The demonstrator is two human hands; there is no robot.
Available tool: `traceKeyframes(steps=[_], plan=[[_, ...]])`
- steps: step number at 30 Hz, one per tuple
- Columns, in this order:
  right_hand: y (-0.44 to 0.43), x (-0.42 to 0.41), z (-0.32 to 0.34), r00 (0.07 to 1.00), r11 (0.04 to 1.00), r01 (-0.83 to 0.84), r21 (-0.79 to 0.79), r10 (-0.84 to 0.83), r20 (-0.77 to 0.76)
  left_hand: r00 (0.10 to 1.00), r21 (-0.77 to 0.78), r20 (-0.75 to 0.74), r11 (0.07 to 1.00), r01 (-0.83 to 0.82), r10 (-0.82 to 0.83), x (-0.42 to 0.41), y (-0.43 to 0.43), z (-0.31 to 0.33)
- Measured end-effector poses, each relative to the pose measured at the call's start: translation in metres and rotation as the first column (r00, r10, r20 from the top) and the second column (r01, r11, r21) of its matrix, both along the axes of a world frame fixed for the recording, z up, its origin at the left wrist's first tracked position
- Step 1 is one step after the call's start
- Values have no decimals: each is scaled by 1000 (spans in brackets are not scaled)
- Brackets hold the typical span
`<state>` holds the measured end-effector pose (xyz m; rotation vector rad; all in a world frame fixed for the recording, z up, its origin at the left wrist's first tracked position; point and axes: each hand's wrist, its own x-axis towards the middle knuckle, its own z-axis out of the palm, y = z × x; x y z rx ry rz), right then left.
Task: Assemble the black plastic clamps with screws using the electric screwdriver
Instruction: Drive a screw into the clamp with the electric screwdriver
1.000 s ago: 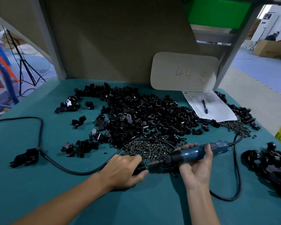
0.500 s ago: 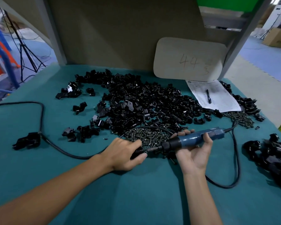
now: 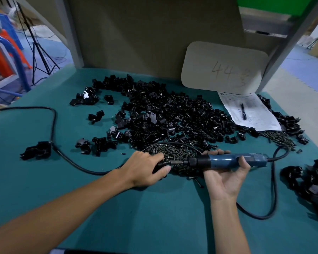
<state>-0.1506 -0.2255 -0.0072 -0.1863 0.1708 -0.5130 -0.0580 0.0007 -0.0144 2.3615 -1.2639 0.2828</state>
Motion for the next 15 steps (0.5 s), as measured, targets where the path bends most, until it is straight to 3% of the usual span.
traceKeyframes(steps=[9,15], plan=[[-1,3,-2,997,993,-74,-95,72,-24,963,107,198,981,162,-181,-1,0,1],[-1,2,0,997,989,-69,-131,63,-50,962,85,262,995,60,-80,-3,-1,0]])
